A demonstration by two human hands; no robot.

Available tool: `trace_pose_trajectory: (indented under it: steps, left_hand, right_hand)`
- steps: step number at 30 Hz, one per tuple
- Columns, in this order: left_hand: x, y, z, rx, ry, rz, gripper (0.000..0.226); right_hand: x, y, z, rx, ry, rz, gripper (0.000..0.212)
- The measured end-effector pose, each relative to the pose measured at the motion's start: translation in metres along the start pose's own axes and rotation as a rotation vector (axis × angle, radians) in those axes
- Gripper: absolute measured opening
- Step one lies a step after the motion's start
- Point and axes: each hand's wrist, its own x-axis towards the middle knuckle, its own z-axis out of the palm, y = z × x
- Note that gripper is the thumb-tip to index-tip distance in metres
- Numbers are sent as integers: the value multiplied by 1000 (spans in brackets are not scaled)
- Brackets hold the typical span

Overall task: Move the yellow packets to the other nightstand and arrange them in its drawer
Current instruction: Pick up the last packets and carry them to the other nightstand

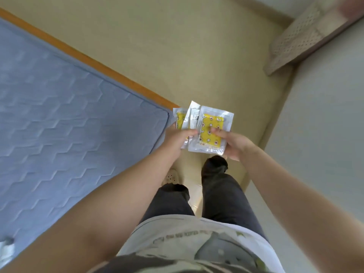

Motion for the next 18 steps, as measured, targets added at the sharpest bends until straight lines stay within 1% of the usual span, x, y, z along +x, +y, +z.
trace_pose_trajectory:
  steps: [1, 3, 4, 6, 7, 8, 10, 13, 15, 18]
  left_hand:
    - [8, 14, 15, 5, -13, 4, 55]
    - [31, 41, 44, 10, -58, 0, 80]
    - [41, 56, 59, 26, -84, -5, 78]
    - [69, 85, 88, 41, -94, 16, 46]
    - [80, 101, 104, 39, -84, 34, 35]
    - [91, 117, 118, 27, -72, 45, 30]
    - [113, 147, 146, 11, -59, 66, 29]
    - [140, 187, 175, -26, -50, 46, 25]
    - [155, 212, 187, -69, 6, 30, 25]
    - [174, 249, 187, -105, 83, 21, 24]
  right_hand:
    - [5, -18, -7, 14, -17, -7, 37]
    - [19, -60, -23, 7, -47, -36, 45]
    - [27, -82, -31, -7, -63, -52, 50]
    - [47, -132, -45, -46, -93, -69, 56]
    - [57, -158, -51, -65, -108, -67, 54]
    - [67, -185, -55, -87, -115, -67, 48]
    - [84, -237, -61, -137, -111, -79, 38]
    - [110, -301, -65, -196, -76, -89, 32]
    - [123, -336, -58, -203, -97, -76, 25]
    - [147, -376, -34, -254, -93, -46, 31]
